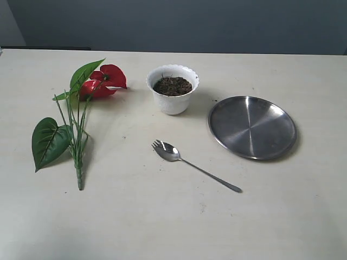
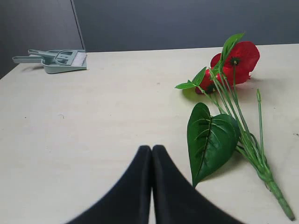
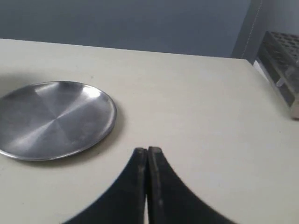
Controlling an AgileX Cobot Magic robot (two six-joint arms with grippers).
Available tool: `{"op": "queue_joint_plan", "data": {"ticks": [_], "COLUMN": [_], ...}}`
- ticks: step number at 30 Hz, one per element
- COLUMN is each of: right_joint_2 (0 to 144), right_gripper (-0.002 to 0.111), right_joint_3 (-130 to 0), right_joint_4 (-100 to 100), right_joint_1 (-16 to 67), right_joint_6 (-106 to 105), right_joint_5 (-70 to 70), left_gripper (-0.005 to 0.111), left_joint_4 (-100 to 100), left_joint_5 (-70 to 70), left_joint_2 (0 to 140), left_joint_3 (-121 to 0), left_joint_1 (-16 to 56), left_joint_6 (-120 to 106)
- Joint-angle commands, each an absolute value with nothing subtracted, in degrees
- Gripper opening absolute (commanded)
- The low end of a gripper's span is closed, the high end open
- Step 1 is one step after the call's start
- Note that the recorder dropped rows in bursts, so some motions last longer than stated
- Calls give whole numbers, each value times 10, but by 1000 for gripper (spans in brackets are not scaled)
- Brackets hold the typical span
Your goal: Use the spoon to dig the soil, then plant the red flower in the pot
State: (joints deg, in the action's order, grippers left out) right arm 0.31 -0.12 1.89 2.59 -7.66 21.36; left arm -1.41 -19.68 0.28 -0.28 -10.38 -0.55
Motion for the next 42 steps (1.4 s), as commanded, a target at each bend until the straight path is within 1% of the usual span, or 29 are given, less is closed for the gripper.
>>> {"op": "queue_joint_plan", "data": {"ticks": [1,7,18,21,29,32,35,39,42], "right_joint_2": [0,0,0,0,0,0,0,0,0], "right_gripper": [-1,-1,-1,-1,-1,-1,-1,-1,-1], "right_joint_3": [0,0,0,0,0,0,0,-23,-64], "right_joint_4": [29,179,187,223,351,390,399,399,359], "right_joint_1": [27,27,27,27,27,27,28,28,28], "right_joint_6": [-78,-78,-78,-78,-74,-34,35,36,35], "right_joint_5": [165,77,66,22,-151,-153,-119,-62,-29], "left_gripper": [0,0,0,0,0,0,0,0,0], "left_joint_4": [-16,-16,-16,-16,-16,-16,-16,-16,-16], "left_joint_5": [-191,-191,-191,-191,-191,-191,-191,-191,-191], "left_joint_2": [0,0,0,0,0,0,0,0,0], "left_joint_3": [0,0,0,0,0,0,0,0,0], "left_joint_1": [-101,-101,-101,-101,-101,-101,-101,-101,-101], "left_joint_6": [-4,-4,-4,-4,-4,-4,-4,-4,-4]}}
